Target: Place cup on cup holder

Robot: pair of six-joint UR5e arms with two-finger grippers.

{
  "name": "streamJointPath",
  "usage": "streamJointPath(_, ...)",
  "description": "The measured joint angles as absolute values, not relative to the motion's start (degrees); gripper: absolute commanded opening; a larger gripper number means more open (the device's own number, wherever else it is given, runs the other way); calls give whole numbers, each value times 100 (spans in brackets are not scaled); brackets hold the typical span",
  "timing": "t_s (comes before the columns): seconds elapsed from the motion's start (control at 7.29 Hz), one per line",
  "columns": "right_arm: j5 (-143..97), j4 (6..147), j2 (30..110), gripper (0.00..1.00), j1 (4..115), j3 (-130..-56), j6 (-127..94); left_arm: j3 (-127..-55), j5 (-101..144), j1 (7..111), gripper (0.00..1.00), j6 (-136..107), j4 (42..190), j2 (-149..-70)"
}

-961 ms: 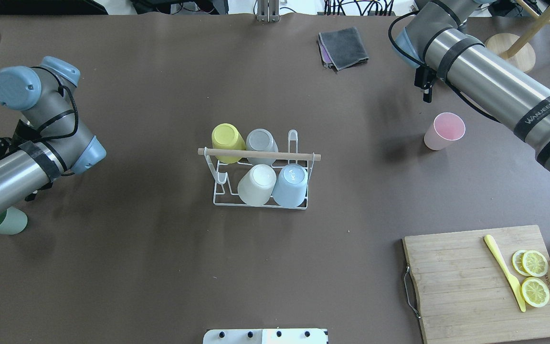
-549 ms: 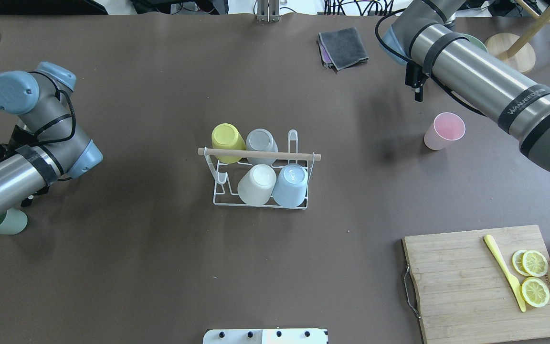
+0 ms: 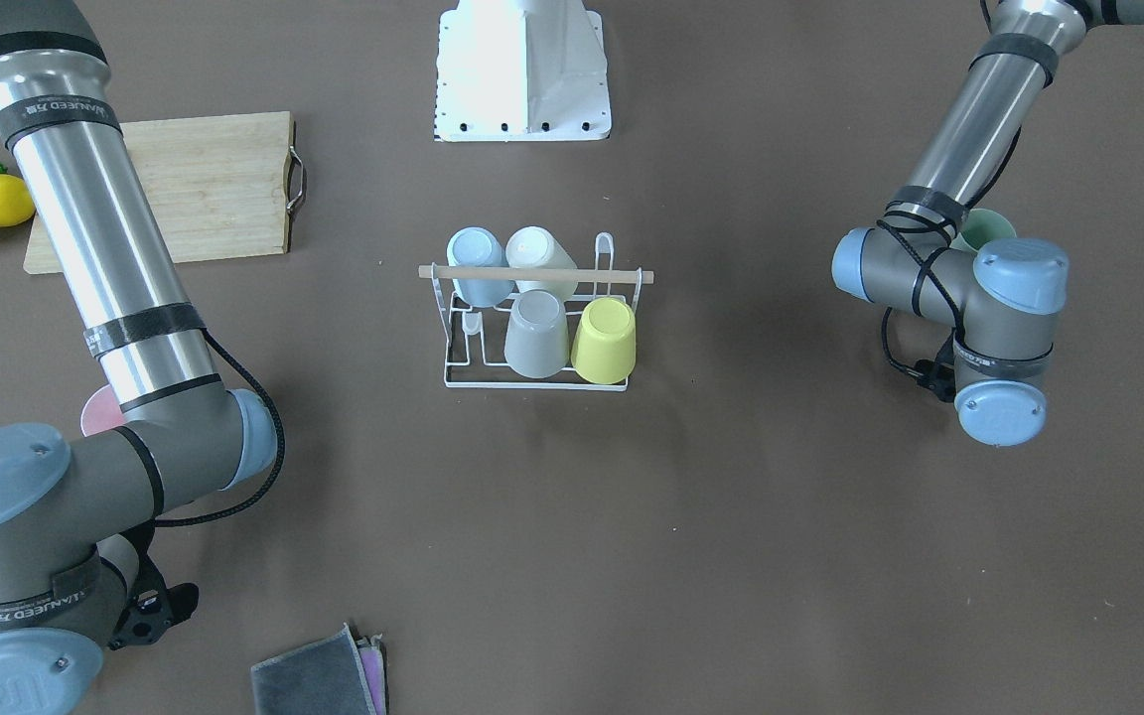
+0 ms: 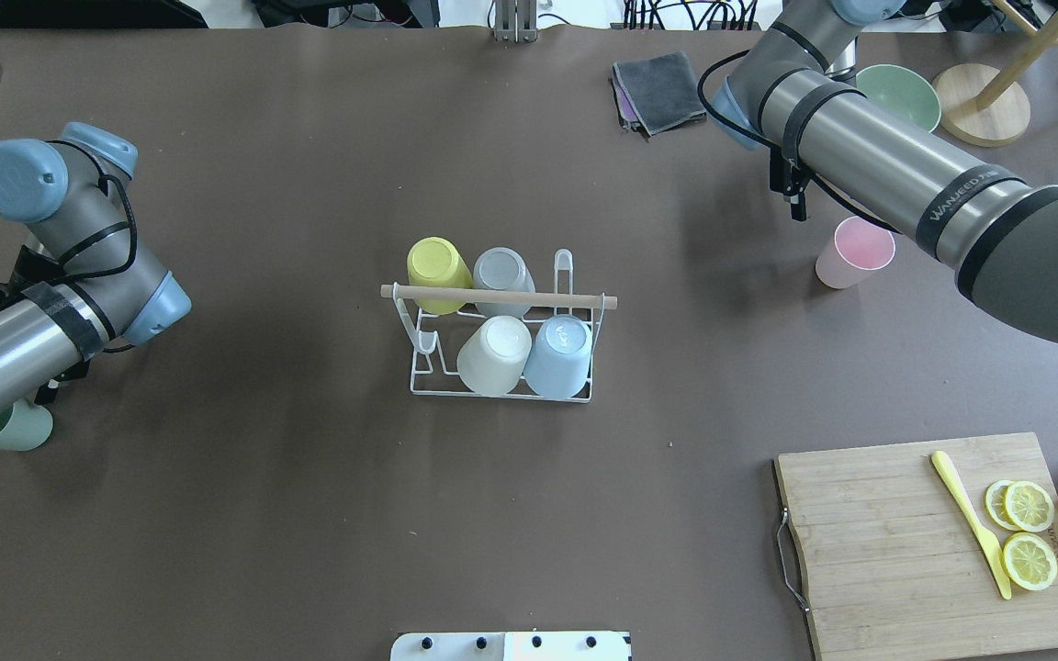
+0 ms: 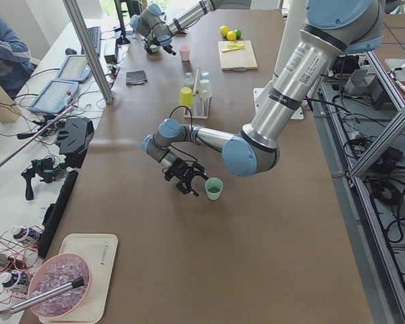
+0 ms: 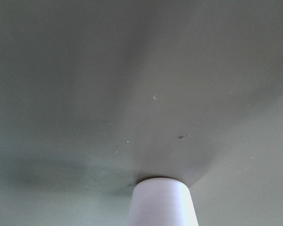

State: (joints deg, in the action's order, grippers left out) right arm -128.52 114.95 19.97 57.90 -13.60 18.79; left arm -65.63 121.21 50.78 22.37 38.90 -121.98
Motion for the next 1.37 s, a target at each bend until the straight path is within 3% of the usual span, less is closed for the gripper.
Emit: streamJointPath(1.37, -12413, 11092, 1899, 100, 5487, -780, 2169, -6699, 12173, 4888, 98, 2390, 3805, -11992)
